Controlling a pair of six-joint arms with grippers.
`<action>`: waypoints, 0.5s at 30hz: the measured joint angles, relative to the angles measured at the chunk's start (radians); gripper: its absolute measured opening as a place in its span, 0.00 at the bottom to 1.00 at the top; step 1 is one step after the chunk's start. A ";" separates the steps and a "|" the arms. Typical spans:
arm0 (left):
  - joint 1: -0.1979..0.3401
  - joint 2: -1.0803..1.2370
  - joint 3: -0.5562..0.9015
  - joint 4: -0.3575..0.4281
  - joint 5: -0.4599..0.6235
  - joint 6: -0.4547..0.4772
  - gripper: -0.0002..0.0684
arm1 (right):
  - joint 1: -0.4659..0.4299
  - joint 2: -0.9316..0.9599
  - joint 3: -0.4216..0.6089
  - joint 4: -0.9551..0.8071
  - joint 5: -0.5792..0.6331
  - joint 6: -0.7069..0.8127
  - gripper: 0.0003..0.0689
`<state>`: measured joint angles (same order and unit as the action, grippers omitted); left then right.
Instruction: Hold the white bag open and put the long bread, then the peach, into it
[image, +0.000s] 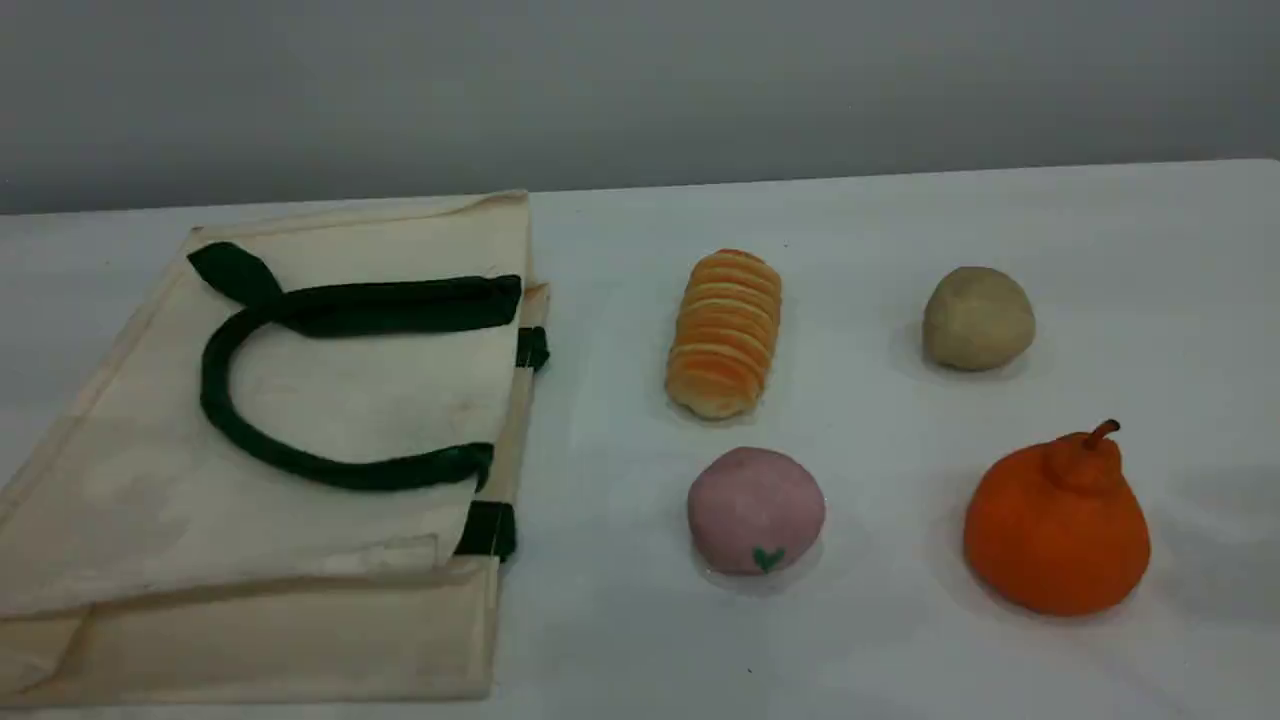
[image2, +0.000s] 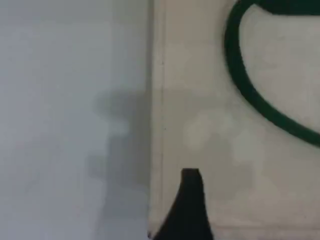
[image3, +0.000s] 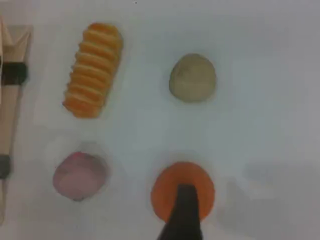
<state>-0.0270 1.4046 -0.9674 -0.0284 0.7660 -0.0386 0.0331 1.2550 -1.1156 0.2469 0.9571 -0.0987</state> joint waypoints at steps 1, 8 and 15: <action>0.000 0.027 -0.017 -0.004 0.004 0.000 0.85 | 0.000 0.014 -0.020 0.000 0.009 0.000 0.85; 0.000 0.167 -0.070 -0.008 0.002 -0.008 0.85 | 0.000 0.092 -0.114 0.001 0.005 0.000 0.85; 0.000 0.304 -0.119 -0.009 -0.042 -0.023 0.85 | 0.000 0.152 -0.120 0.001 -0.031 0.000 0.85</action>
<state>-0.0270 1.7085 -1.0859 -0.0376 0.7240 -0.0618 0.0331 1.4069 -1.2360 0.2480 0.9258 -0.0987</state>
